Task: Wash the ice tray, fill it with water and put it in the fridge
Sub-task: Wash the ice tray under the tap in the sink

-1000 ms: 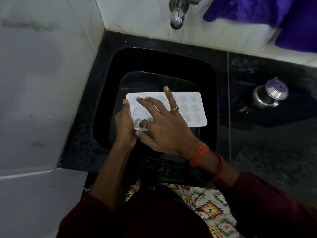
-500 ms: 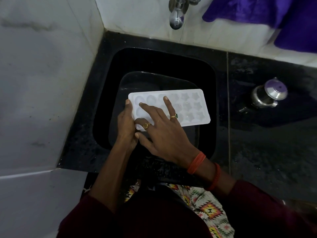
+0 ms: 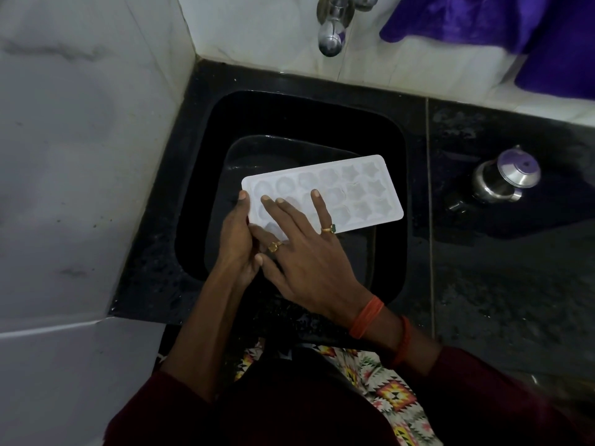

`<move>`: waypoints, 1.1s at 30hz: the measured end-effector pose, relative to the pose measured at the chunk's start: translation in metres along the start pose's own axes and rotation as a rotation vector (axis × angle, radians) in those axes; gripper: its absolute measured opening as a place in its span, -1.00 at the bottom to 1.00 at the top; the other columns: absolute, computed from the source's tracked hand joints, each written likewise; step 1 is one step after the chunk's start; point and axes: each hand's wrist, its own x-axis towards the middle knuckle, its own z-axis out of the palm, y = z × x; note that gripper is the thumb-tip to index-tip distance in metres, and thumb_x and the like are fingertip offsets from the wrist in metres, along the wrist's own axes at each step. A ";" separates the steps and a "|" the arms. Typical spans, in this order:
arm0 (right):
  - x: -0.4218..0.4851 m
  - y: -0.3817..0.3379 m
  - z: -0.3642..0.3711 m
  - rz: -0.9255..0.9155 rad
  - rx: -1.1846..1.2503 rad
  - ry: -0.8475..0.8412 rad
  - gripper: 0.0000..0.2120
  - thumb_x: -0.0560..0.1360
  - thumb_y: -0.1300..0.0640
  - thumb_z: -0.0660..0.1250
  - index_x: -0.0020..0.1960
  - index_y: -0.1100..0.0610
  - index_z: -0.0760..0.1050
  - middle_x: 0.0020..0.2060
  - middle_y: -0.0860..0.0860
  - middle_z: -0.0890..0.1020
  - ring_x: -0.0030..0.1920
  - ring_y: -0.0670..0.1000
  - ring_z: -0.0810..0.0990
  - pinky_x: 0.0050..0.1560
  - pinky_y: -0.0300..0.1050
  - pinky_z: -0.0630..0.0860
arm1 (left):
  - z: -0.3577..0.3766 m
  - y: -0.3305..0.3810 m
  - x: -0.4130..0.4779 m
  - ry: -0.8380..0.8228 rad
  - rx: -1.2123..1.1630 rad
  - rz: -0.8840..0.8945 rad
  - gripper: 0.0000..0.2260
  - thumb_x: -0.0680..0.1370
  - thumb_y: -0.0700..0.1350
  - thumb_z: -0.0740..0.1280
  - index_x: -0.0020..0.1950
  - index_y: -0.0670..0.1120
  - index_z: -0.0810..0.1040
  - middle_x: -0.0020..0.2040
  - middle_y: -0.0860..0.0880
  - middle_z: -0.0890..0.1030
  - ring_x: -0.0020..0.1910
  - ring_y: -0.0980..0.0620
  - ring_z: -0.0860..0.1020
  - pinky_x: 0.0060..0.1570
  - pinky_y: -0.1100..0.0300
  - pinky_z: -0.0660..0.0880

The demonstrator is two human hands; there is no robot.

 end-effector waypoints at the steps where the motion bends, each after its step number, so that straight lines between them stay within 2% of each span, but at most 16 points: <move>1: 0.000 -0.002 0.000 -0.001 -0.013 -0.001 -0.54 0.67 -0.14 0.09 0.49 0.01 0.44 0.57 0.16 0.31 0.56 0.13 0.29 0.60 0.30 -0.13 | 0.000 0.001 0.000 -0.005 -0.010 -0.003 -0.58 0.67 0.19 0.16 0.22 -0.09 0.61 0.06 -0.10 0.73 0.01 -0.08 0.72 -0.12 0.05 0.65; 4: 0.005 -0.005 0.001 0.006 -0.049 -0.022 -0.49 0.67 -0.12 0.06 0.54 0.06 0.37 0.60 0.20 0.22 0.59 0.16 0.24 0.60 0.31 -0.14 | 0.001 0.003 0.000 -0.028 -0.031 0.007 -0.60 0.68 0.17 0.17 0.21 -0.10 0.62 0.07 -0.10 0.73 0.02 -0.07 0.72 -0.18 0.11 0.65; 7: 0.009 -0.009 0.005 0.019 -0.062 -0.044 -0.45 0.67 -0.12 0.06 0.57 0.12 0.31 0.61 0.21 0.18 0.59 0.16 0.22 0.60 0.31 -0.15 | 0.001 0.007 0.000 -0.030 -0.028 0.016 -0.61 0.67 0.17 0.20 0.16 -0.09 0.63 -0.02 -0.08 0.75 -0.05 -0.05 0.73 -0.22 0.12 0.65; 10: 0.006 -0.011 0.007 0.008 -0.020 -0.008 -0.44 0.67 -0.13 0.11 0.55 0.17 0.34 0.59 0.20 0.24 0.58 0.14 0.26 0.60 0.29 -0.12 | 0.001 0.009 0.000 -0.046 -0.020 0.023 -0.59 0.67 0.19 0.18 0.09 -0.10 0.64 -0.10 -0.08 0.75 -0.13 -0.04 0.73 -0.25 0.11 0.65; 12: 0.002 -0.011 0.007 0.001 0.034 0.034 -0.46 0.67 -0.11 0.13 0.53 0.18 0.37 0.57 0.19 0.29 0.56 0.13 0.30 0.60 0.29 -0.07 | 0.001 0.009 0.000 -0.041 -0.013 0.033 -0.58 0.68 0.18 0.15 0.09 -0.10 0.64 -0.07 -0.10 0.75 -0.13 -0.06 0.73 -0.26 0.11 0.66; 15: 0.000 -0.011 0.011 0.019 0.084 0.040 -0.45 0.68 -0.11 0.11 0.57 0.17 0.31 0.59 0.17 0.25 0.59 0.10 0.24 0.60 0.30 -0.06 | 0.000 0.010 0.002 -0.015 0.019 0.049 -0.56 0.68 0.19 0.15 0.17 -0.12 0.65 0.05 -0.14 0.73 -0.02 -0.11 0.72 -0.11 0.03 0.67; 19: 0.009 -0.009 0.014 0.067 0.071 0.000 -0.40 0.71 -0.15 -0.02 0.63 0.18 0.14 0.63 0.14 0.12 0.64 0.06 0.08 0.61 0.28 -0.11 | -0.003 0.005 0.007 -0.006 0.032 0.060 -0.60 0.66 0.18 0.20 0.18 -0.09 0.65 0.08 -0.11 0.73 0.07 -0.09 0.70 0.12 -0.05 0.61; 22: 0.025 -0.005 0.014 0.102 0.050 0.012 -0.40 0.71 -0.14 -0.14 0.64 0.17 0.12 0.64 0.13 0.11 0.64 0.05 0.06 0.61 0.26 -0.11 | -0.005 0.000 0.011 -0.038 0.028 0.090 -0.60 0.69 0.13 0.15 0.31 -0.11 0.59 0.22 -0.13 0.67 0.19 -0.08 0.66 0.22 -0.04 0.57; 25: 0.039 0.005 0.021 0.120 0.025 -0.038 -0.39 0.71 -0.17 -0.20 0.64 0.12 0.13 0.64 0.12 0.11 0.64 0.07 0.05 0.61 0.25 -0.11 | -0.006 -0.003 0.015 -0.030 0.016 0.127 -0.62 0.71 0.09 0.14 0.33 -0.11 0.58 0.22 -0.13 0.67 0.21 -0.08 0.65 0.31 -0.12 0.51; 29: 0.042 0.018 0.032 0.119 -0.045 -0.095 -0.37 0.69 -0.23 -0.25 0.66 0.04 0.06 0.65 0.10 0.07 0.65 0.08 0.02 0.61 0.25 -0.11 | -0.007 -0.001 0.020 0.023 0.047 0.156 -0.63 0.70 0.09 0.15 0.27 -0.11 0.60 0.17 -0.17 0.69 0.17 -0.15 0.66 0.25 -0.14 0.55; 33: 0.038 0.031 0.034 0.172 -0.019 -0.081 -0.33 0.69 -0.26 -0.22 0.65 0.10 0.07 0.64 0.10 0.10 0.64 0.09 0.05 0.60 0.25 -0.07 | -0.012 0.002 0.026 0.032 0.024 0.161 -0.63 0.70 0.08 0.18 0.26 -0.16 0.60 0.14 -0.18 0.69 0.11 -0.18 0.68 0.07 -0.06 0.64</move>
